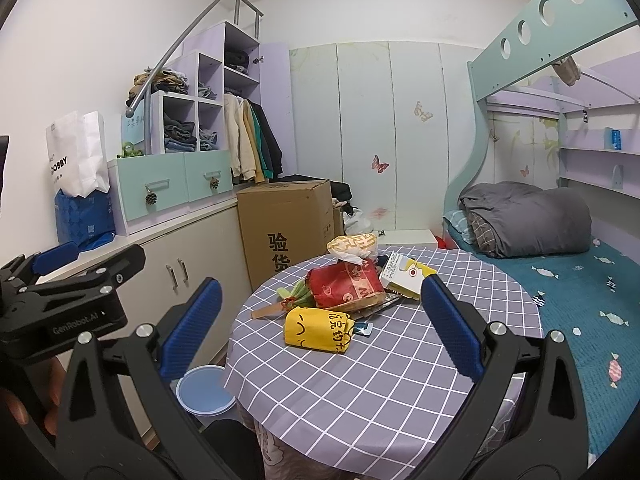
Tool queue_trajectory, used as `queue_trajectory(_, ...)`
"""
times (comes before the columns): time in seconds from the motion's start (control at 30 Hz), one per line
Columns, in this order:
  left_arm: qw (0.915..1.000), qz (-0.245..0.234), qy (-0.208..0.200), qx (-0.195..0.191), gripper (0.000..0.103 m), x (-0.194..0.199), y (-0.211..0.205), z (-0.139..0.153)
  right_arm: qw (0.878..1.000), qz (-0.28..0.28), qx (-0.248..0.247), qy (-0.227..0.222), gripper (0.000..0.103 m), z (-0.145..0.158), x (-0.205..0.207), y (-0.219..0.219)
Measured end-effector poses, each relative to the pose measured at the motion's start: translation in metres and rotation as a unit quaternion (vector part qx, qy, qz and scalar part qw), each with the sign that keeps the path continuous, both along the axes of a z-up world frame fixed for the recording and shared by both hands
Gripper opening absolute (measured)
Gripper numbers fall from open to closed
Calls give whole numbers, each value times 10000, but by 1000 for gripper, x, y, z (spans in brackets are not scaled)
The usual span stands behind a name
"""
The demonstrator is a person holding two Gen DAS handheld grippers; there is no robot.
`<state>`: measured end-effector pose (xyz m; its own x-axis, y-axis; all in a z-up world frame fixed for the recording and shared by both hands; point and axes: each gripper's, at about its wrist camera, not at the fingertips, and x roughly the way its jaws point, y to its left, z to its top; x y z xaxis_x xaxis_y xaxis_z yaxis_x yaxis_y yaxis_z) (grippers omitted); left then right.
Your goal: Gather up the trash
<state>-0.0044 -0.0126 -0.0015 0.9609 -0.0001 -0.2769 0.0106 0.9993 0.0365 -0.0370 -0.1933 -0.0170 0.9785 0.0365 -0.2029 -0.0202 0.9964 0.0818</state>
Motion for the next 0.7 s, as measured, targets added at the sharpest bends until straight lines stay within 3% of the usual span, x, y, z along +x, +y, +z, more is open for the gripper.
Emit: queue_trajectory(0.7,10000,-23,29,14,99,0,-3,-7,10000,68,15,21,97,-2,1,8)
